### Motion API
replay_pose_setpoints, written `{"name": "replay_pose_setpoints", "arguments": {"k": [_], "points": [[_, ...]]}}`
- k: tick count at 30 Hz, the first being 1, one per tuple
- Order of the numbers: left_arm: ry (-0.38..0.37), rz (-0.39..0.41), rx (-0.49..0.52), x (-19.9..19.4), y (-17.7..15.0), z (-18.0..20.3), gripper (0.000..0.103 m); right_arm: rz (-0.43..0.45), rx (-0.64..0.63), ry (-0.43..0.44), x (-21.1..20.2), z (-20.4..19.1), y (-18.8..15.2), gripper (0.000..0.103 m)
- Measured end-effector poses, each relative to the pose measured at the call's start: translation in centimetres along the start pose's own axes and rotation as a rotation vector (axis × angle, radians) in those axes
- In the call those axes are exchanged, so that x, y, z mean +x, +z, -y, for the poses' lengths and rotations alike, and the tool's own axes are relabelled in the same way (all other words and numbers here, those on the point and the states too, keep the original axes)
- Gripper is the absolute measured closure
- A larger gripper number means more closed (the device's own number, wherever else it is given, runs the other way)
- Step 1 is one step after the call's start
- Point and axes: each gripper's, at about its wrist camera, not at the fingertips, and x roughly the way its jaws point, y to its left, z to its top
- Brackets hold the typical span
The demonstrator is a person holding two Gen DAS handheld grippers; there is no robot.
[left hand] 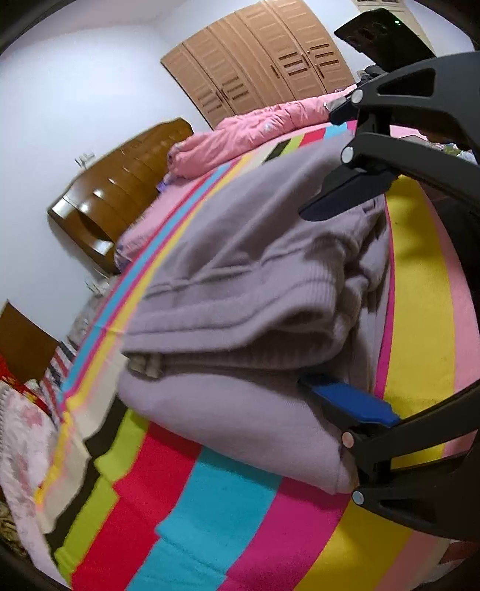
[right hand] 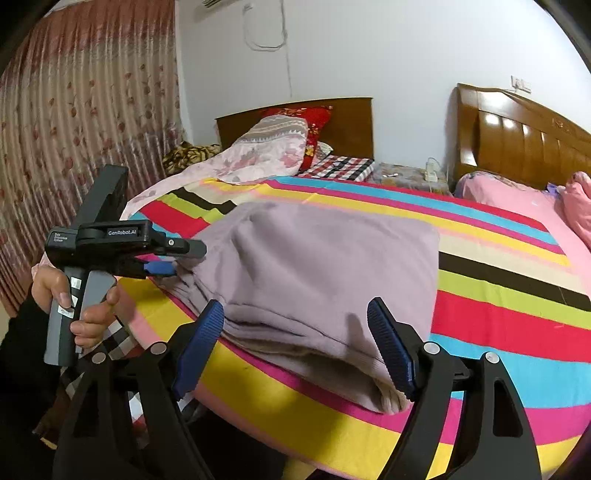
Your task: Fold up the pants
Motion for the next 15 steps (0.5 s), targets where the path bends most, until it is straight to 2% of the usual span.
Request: {"name": "replay_pose_setpoints", "arguments": {"k": [3,4,5,6,7,8,11,12,13,15], "points": [[0.011,-0.005,-0.016,0.2,0.2,-0.2,0.019,0.008,0.018,0.000,-0.4,0.6,-0.3,0.026],[0.014,-0.005,-0.016,0.3,0.4,-0.2,0.023,0.014,0.020,-0.003,-1.0,0.8,-0.7,0.025],[0.017,-0.008,-0.021,0.5,0.5,-0.1,0.032,0.024,0.022,-0.010,-1.3,1.1,-0.8,0.024],[0.006,-0.022,-0.032,0.8,0.8,-0.1,0.048,0.036,0.024,-0.021,-1.5,1.4,-0.9,0.024],[-0.005,-0.029,-0.040,1.1,1.1,0.0,0.056,0.042,0.025,-0.030,-1.6,1.3,-1.0,0.023],[0.004,-0.026,-0.036,1.2,1.3,0.3,0.057,0.046,0.028,-0.047,-1.8,1.6,-1.2,0.022],[0.043,-0.016,-0.005,1.4,1.6,1.1,0.056,0.007,0.013,-0.078,-1.5,2.7,-2.0,0.020],[0.048,-0.015,-0.026,1.8,1.7,0.8,0.045,-0.020,-0.007,-0.089,-1.4,2.9,-2.5,0.019],[0.037,-0.021,-0.049,2.3,1.7,0.4,0.040,-0.037,-0.025,-0.100,-1.3,2.9,-2.9,0.019],[0.040,-0.006,-0.043,2.7,1.8,0.6,0.037,-0.073,-0.065,-0.141,-1.0,2.9,-4.1,0.018]]}}
